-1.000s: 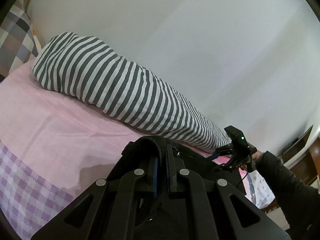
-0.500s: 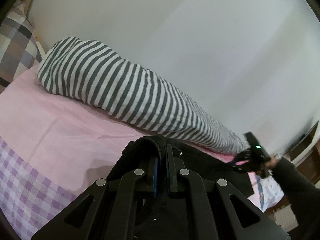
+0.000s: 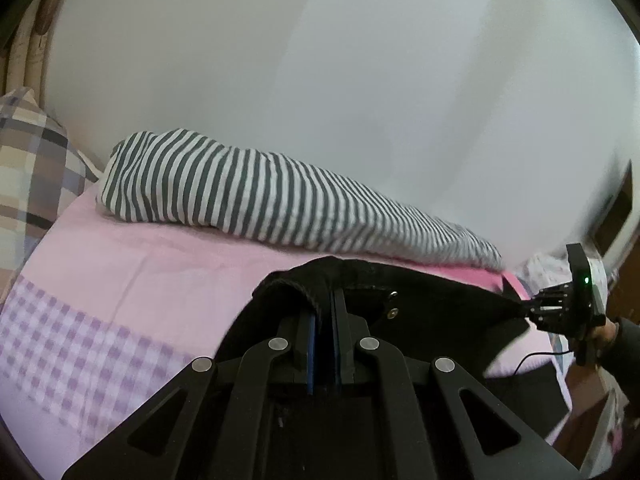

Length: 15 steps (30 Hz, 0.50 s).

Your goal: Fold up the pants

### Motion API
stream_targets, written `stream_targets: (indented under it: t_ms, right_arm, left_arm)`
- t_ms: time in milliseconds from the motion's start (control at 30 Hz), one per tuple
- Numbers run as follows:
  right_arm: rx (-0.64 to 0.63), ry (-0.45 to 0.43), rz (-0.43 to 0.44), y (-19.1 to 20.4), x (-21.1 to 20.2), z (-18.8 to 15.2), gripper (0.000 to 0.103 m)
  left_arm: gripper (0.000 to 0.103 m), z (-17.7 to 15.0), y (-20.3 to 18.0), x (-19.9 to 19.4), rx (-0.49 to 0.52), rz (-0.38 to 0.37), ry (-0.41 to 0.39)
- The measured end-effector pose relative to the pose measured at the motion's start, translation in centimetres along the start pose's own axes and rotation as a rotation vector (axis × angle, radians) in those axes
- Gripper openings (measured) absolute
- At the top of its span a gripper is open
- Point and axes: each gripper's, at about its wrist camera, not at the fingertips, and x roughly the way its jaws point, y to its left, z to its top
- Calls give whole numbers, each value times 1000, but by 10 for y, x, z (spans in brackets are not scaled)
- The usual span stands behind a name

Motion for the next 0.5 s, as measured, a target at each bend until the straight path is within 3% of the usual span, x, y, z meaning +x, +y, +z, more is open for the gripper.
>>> stream_targets:
  t_ms: [233,500]
  right_arm:
    - [127,50,35,35,-7,-82,7]
    - [179,93,40,47,9,-111,7]
  left_arm:
    - [7,-61,-12,-32,43,0,102]
    - [9,-128,-12,-22,84,87,262]
